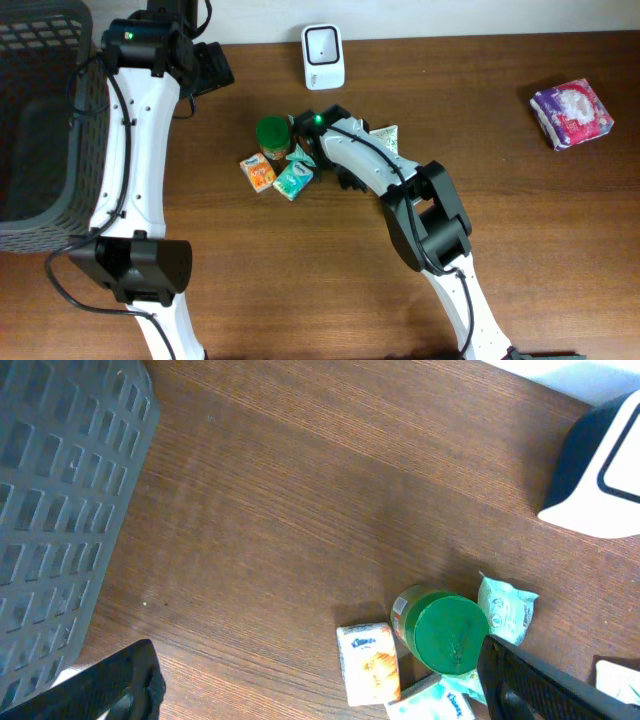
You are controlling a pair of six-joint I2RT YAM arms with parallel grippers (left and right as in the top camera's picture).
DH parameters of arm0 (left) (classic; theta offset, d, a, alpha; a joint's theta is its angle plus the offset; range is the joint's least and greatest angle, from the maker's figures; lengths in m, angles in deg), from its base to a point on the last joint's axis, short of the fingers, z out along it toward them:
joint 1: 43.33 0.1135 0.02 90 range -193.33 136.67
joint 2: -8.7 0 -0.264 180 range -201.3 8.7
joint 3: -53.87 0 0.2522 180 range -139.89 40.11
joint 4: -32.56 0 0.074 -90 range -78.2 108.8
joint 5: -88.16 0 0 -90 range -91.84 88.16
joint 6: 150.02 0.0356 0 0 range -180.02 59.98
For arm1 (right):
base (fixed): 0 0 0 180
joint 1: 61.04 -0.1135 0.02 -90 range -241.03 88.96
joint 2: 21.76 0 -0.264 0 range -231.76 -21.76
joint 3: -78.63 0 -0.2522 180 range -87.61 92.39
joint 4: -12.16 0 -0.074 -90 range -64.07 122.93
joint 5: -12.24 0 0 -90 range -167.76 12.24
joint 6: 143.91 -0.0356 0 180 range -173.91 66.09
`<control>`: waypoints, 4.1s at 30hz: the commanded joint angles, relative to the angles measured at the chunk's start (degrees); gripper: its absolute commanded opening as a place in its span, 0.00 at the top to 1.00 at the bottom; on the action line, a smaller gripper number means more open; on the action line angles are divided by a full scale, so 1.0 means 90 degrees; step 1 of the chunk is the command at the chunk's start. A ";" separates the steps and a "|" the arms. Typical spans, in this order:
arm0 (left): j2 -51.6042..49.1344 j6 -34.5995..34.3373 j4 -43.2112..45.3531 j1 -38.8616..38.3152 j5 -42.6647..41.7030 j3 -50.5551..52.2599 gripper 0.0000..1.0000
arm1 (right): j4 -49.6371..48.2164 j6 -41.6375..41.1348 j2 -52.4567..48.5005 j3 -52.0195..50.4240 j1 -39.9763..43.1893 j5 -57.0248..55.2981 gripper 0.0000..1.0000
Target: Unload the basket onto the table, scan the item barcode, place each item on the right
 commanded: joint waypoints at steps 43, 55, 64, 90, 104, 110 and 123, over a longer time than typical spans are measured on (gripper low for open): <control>-0.0041 0.0063 -0.0005 -0.0007 -0.0002 0.0010 0.01 | 0.0993 0.3092 0.0352 0.1224 0.4235 0.7439 0.55; -0.0041 0.0063 -0.0005 -0.0007 -0.0002 0.0010 0.01 | 0.1248 0.3092 0.0347 0.1209 0.3944 0.6436 0.14; -0.0041 0.0063 -0.0007 -0.0022 -0.0002 0.0010 0.01 | -0.0338 0.3089 0.0347 0.0051 0.3942 0.7101 0.09; -0.0041 0.0063 -0.0005 -0.0032 -0.0002 0.0010 0.01 | -0.0141 0.3886 0.0352 0.2110 0.3636 1.1582 0.96; -0.0041 0.0063 -0.0007 -0.0032 -0.0002 0.0010 0.01 | -0.1005 0.2866 0.0352 0.5450 0.3038 1.1713 0.96; -0.0041 0.0063 -0.0005 -0.0032 -0.0002 0.0010 0.01 | -0.1151 0.2871 0.0352 0.5450 0.2737 1.1708 0.96; -0.0041 0.0063 -0.0005 -0.0032 -0.0002 0.0010 0.01 | -0.0527 0.2812 0.0350 0.5445 0.2579 1.0013 0.96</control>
